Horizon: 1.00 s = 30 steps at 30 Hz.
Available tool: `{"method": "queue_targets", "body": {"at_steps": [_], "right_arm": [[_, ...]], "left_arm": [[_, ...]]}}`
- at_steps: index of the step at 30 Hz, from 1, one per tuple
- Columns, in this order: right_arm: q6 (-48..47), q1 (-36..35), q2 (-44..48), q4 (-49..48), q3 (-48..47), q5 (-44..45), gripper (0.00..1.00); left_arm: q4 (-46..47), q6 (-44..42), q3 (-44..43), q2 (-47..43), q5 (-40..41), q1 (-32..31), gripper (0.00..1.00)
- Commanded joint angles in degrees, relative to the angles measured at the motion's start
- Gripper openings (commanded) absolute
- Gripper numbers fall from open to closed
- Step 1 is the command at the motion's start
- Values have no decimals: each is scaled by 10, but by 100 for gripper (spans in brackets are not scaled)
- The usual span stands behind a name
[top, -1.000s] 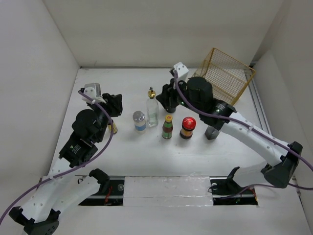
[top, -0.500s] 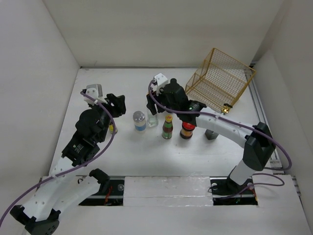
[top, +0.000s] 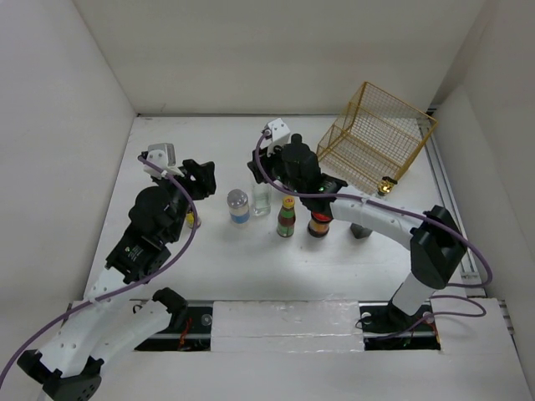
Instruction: Organize the condiment bottles
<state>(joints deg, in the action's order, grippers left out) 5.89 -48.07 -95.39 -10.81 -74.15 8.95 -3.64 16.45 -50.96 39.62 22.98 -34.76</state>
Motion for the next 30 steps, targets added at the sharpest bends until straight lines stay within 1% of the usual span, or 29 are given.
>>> {"method": "queue_targets", "body": {"at_steps": [1,2,3,5,6,8,9,11,13,17,20,23,25,28,30], "right_arm": [[10,-2,-5,-57,1,22,52],[11,-2,-5,-63,1,30,47],[11,-2,-5,-69,9,30,35],[11,-2,-5,-75,15,30,23],[18,-2,1,-84,15,30,15],[18,-2,16,-101,15,23,10],[18,-2,23,-107,3,17,9],[12,3,53,-107,-55,0,8],[7,9,64,-107,-92,-6,8],[7,23,72,-102,-179,-29,8],[7,38,64,-102,-240,-35,5],[13,68,50,-102,-300,-17,4],[20,96,33,-123,-327,6,4],[20,123,-8,-128,-402,61,4],[20,157,-34,-128,-462,80,4]], "left_arm": [[28,3,8,-2,-5,3,51],[28,3,8,-2,-5,3,51],[28,3,8,-2,-5,3,51],[34,3,8,-2,-10,3,51],[34,3,8,-2,-10,3,51],[34,3,8,-2,-10,3,51],[34,3,8,-2,-10,3,51],[34,3,8,-8,-10,3,51],[34,3,8,-8,-10,3,51],[34,3,8,-13,-10,3,51],[34,3,8,-13,-10,3,51],[34,3,8,-13,-10,3,51],[34,3,8,-13,-15,3,51],[34,3,8,-13,-15,3,51],[34,3,8,-13,-15,3,51]]}}
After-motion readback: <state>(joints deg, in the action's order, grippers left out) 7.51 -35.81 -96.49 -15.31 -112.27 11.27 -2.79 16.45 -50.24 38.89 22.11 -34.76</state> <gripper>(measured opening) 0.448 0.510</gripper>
